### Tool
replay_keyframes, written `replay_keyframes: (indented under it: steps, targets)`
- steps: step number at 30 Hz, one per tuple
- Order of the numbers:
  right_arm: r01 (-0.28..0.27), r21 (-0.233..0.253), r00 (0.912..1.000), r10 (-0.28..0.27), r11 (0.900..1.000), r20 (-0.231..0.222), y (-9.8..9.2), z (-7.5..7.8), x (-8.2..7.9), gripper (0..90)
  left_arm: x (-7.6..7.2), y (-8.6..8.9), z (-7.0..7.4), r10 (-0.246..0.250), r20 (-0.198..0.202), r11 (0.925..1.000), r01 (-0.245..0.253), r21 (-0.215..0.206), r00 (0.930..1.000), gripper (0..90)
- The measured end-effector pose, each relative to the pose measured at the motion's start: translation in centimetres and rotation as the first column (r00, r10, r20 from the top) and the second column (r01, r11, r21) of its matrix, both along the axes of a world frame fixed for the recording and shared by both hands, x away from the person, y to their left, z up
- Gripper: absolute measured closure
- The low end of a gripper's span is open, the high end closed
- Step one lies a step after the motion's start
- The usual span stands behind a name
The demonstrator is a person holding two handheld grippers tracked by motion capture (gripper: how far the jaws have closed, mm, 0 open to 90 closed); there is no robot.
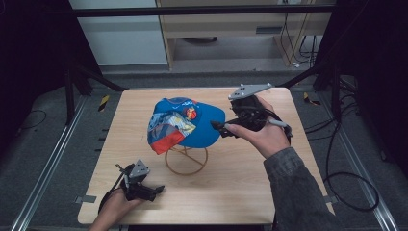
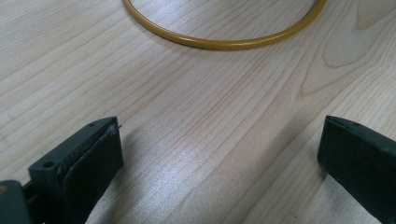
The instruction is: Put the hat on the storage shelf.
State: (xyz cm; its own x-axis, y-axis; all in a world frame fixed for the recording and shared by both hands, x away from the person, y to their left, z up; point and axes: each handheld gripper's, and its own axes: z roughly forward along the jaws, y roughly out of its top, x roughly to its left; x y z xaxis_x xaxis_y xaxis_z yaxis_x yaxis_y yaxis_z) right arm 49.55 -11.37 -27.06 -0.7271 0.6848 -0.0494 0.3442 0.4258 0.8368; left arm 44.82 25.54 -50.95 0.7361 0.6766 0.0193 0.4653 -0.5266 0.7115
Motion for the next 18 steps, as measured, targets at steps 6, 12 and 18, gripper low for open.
replay_keyframes:
  steps: [6, 12, 18]
  targets:
    - [0.041, -0.007, 0.9992, -0.041, 0.999, 0.005, -2.6, -1.0, -0.6, 7.4, 0.0, 0.0, 0.0, 0.002, 0.000, 1.0000, -0.002, 0.000, 1.0000, 0.0]
    - [0.063, -0.024, 0.9980, -0.063, 0.998, 0.008, -4.9, -2.2, -1.0, 7.5, 0.0, 0.0, 0.0, 0.001, -0.003, 1.0000, -0.001, 0.001, 1.0000, 0.0]
    - [0.122, -0.045, 0.9925, -0.122, 0.992, -0.003, -6.9, -3.8, -0.9, 11.3, 0.0, 0.0, 0.0, 0.002, -0.001, 1.0000, -0.002, 0.001, 1.0000, 0.0]
